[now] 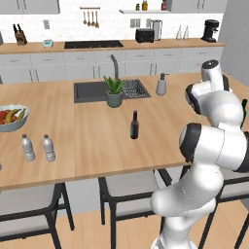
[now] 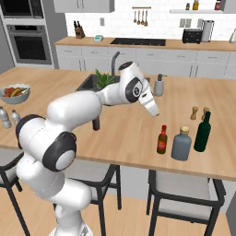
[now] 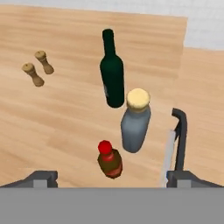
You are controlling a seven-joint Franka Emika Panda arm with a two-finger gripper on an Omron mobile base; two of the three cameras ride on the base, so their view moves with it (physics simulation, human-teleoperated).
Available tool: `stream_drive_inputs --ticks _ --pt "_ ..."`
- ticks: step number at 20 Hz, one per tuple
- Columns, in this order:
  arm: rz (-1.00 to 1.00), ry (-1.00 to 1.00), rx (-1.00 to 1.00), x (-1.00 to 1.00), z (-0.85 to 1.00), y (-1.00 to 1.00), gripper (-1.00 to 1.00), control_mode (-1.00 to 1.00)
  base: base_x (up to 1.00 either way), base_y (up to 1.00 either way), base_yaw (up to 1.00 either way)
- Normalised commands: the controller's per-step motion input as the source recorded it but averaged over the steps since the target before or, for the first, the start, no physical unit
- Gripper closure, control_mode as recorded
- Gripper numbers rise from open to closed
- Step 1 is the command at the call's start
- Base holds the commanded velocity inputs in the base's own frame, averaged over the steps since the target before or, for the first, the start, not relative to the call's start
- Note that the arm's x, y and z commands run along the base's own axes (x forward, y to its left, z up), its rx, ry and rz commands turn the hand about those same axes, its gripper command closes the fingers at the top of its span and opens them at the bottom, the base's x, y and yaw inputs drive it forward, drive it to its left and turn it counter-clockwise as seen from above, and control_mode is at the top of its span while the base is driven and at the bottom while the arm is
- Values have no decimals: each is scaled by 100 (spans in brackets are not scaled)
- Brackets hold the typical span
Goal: Move the plastic bottles in the middle to the plastics group, and the glass bottles in the middle to the glass group.
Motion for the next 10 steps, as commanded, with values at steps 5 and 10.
stream_drive_inputs --ticks 5,10 --pt "56 24 -9 -60 1 100 -100 -100 0 0 0" --pt "64 22 -5 -32 0 100 -100 -100 0 0 0"
